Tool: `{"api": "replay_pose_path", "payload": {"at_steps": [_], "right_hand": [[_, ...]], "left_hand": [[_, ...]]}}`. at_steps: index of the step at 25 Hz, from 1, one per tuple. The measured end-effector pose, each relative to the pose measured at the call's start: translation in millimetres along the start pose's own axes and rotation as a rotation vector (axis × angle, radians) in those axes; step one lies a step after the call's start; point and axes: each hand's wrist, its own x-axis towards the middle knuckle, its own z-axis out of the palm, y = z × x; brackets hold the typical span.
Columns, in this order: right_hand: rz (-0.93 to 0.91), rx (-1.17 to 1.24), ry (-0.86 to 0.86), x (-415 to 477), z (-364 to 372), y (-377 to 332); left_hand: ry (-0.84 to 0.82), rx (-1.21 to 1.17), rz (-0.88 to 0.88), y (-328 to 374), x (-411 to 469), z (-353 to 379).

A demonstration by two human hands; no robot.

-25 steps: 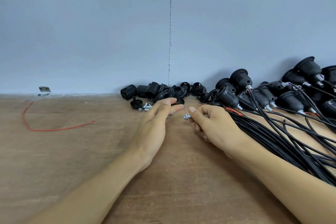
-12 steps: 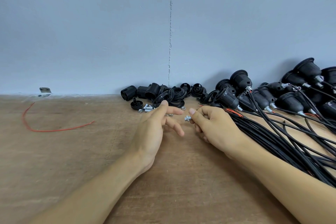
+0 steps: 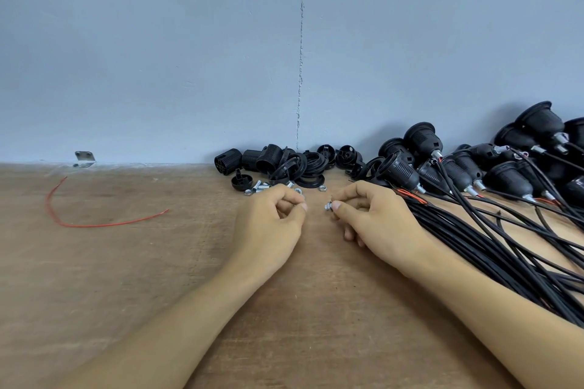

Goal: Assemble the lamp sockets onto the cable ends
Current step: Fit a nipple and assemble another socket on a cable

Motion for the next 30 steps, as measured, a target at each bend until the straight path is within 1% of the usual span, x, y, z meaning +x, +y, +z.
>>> {"api": "replay_pose_path", "payload": {"at_steps": [2,4,6,8,11,13,15,22,23,25,26,27,29,30], "right_hand": [[-0.032,-0.066,0.000,-1,1,0],[-0.073,-0.120,-0.008,-3,2,-1],[-0.100,-0.143,-0.016,-5,3,-1],[-0.115,-0.148,-0.020,-6,3,-2],[-0.131,-0.162,-0.021,-7,5,-2],[-0.140,-0.171,-0.022,-7,5,-2],[-0.147,-0.170,-0.025,-7,5,-1],[-0.146,-0.176,-0.028,-7,4,-1],[-0.134,-0.158,-0.030,-7,3,-1],[-0.102,-0.101,-0.029,-6,2,-1],[-0.086,-0.066,-0.025,-5,1,-1],[-0.071,-0.026,-0.023,-4,0,-1],[-0.052,0.063,-0.025,-4,-2,-2],[-0.051,0.104,-0.024,-4,-2,-3]], "left_hand": [[0.036,0.125,0.038,-1,2,-1],[0.119,0.246,0.067,-2,6,-5],[0.193,0.359,0.056,-6,14,-9],[0.139,0.429,-0.025,-11,22,-14],[-0.052,0.502,-0.126,-15,30,-19],[-0.115,0.556,-0.129,-18,33,-19],[-0.120,0.583,-0.094,-23,37,-20],[0.054,0.359,-0.075,-22,36,-23],[0.113,0.331,-0.041,-19,35,-23],[0.291,0.227,0.079,-12,28,-23],[0.370,0.127,0.133,-6,23,-23],[0.402,0.019,0.162,0,17,-23],[0.323,-0.186,0.132,9,9,-18],[0.254,-0.278,0.074,13,4,-13]]}}
